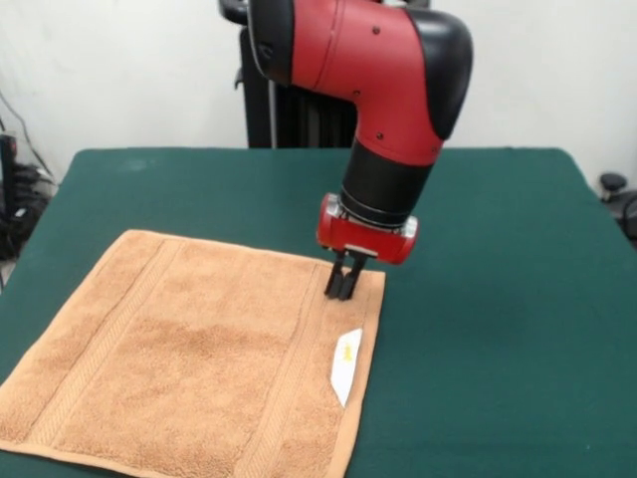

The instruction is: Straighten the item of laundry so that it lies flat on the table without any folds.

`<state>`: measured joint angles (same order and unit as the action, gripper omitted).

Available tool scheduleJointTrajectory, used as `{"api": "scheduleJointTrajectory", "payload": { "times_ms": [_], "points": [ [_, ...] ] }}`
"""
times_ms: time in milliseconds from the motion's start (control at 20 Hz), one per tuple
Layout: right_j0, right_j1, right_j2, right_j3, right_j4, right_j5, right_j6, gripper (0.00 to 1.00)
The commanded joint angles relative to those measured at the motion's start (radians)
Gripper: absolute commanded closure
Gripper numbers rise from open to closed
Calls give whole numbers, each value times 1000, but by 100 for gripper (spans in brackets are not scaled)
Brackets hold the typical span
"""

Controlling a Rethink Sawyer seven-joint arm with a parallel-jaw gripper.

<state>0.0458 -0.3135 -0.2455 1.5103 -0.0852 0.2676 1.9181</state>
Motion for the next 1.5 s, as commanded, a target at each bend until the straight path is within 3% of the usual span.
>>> {"api": "scheduleJointTrajectory", "payload": {
  "times_ms": [50, 400, 750, 950, 1200, 1500],
  "points": [
    [-57, 80, 196, 194, -12, 1, 91, 100],
    [-101, 87, 254, 401, 27, -246, 272, 100],
    [-163, 123, 285, 508, 47, -437, 334, 100],
    [-212, 140, 301, 534, 34, -491, 304, 100],
    [-240, 101, 303, 584, 42, -485, 269, 100],
    [-322, 93, 362, 649, 25, -590, 311, 100]
  ]
}}
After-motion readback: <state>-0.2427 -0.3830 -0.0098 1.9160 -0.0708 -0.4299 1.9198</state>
